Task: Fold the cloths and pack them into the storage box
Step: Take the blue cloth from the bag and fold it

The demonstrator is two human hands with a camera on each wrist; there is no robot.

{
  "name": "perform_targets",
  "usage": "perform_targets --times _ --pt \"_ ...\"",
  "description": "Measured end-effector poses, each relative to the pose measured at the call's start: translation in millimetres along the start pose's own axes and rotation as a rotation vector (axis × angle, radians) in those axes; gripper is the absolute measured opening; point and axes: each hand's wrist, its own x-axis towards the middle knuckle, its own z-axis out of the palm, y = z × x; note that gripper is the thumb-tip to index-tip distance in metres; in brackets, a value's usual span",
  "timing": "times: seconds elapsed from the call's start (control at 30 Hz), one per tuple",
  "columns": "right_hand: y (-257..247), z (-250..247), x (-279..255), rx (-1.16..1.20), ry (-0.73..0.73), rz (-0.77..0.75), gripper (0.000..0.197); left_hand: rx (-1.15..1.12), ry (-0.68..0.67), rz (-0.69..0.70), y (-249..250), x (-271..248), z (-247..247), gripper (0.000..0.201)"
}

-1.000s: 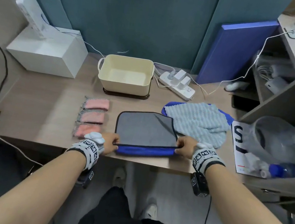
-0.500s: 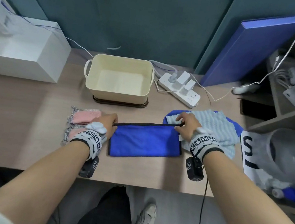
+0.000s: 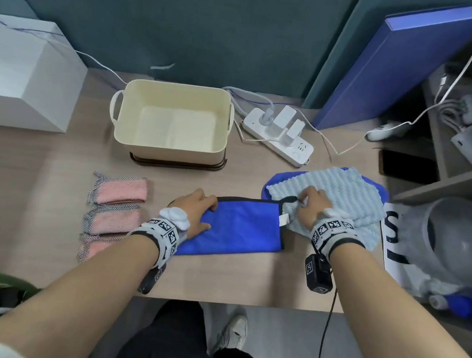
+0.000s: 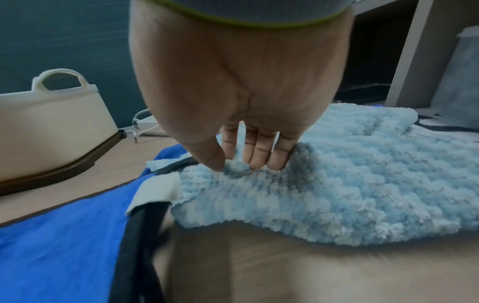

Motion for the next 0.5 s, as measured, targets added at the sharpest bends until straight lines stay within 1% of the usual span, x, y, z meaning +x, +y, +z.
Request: perform_targets --times 0.1,0.17,0.2,0.27,0.33,0.4,0.43,0.5 --pt "-4 -7 -7 -0.047 0.031 -0.011 0.026 0.009 -0.032 -0.036 -3 -5 -4 0.045" --pt "-11 -5 -18 0.012 0.023 -0.085 0.029 0.025 -0.052 -0.054 0 -9 -5 0.047" --pt "-17 0 -22 0.073 -0.009 -0.133 0.028 0.035 -0.058 -0.060 1 -10 -6 0.049" --pt "-28 10 -31 0.110 -0.050 -0.246 0.030 0.057 -0.052 -0.086 6 -10 -6 0.057" --pt "-38 21 -34 0.008 -0.014 -0.357 0.039 0.056 -0.043 -0.124 9 -10 -4 0.076" --pt "-48 29 -33 -0.116 0.046 -0.476 0.056 0.043 -0.027 -0.171 9 -9 -1 0.090" --pt "-55 34 -32 -0.153 0.049 -0.529 0.064 0.044 -0.018 -0.189 7 -9 1 0.091" --pt "-67 40 -30 -0.196 0.005 -0.577 0.072 0.080 0.033 -0.192 7 -11 1 0.083"
